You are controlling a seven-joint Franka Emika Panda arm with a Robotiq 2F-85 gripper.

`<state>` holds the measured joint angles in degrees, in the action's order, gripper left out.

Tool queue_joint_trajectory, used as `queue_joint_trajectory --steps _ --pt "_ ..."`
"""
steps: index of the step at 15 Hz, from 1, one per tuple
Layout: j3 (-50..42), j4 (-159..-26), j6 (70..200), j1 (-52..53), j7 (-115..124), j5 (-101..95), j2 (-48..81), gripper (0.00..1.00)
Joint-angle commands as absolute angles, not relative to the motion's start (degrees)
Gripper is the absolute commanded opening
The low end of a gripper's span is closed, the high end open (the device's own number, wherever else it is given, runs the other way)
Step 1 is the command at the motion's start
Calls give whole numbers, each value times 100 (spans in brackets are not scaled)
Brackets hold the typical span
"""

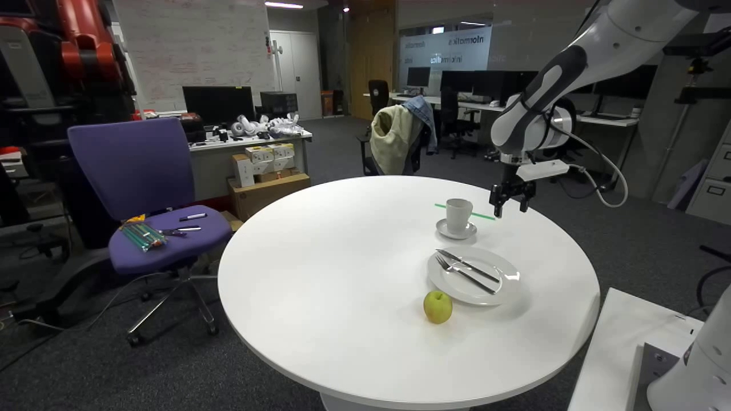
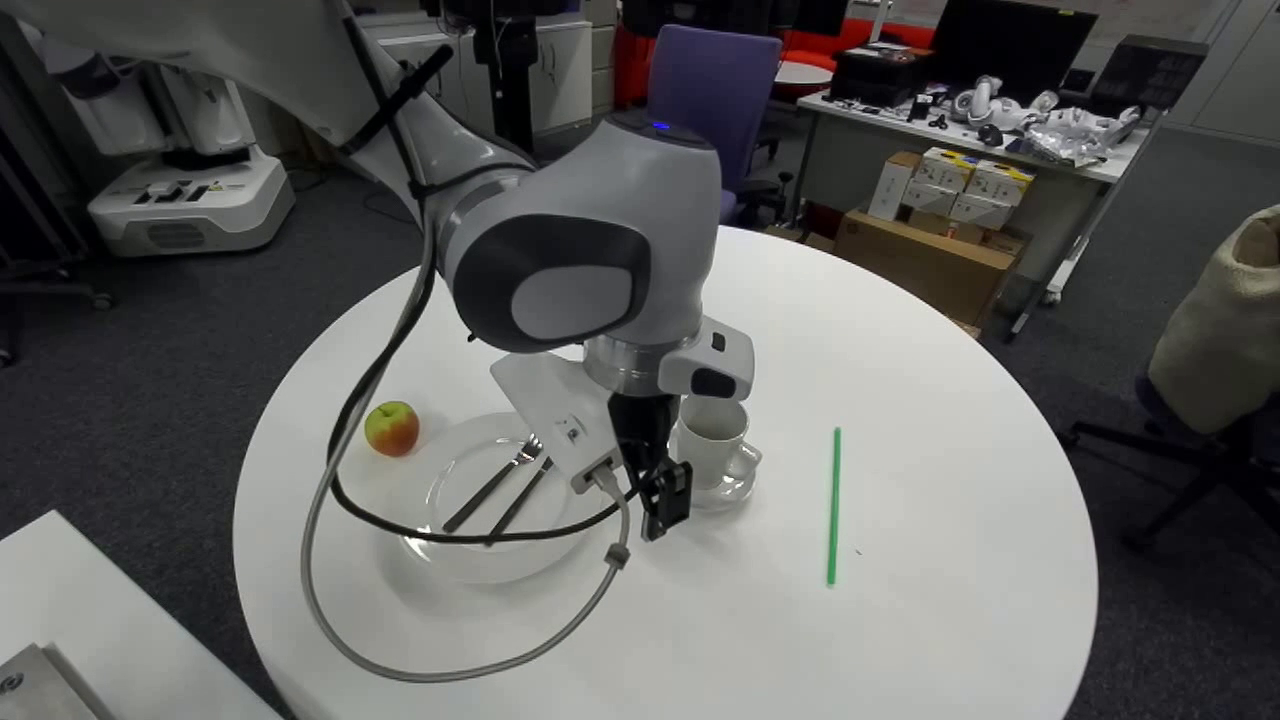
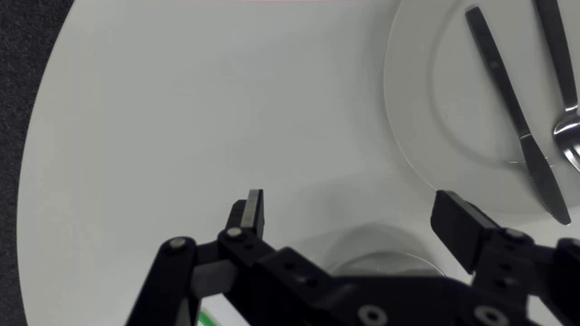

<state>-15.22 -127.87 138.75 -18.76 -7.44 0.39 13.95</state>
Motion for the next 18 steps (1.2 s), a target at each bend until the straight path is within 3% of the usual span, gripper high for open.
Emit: queue_joint_trajectory --steps 1,18 --pt "-1532 -12781 13863 -1866 -758 36 1394 100" --pt "-1440 -13063 14647 -1184 -172 -942 1405 100"
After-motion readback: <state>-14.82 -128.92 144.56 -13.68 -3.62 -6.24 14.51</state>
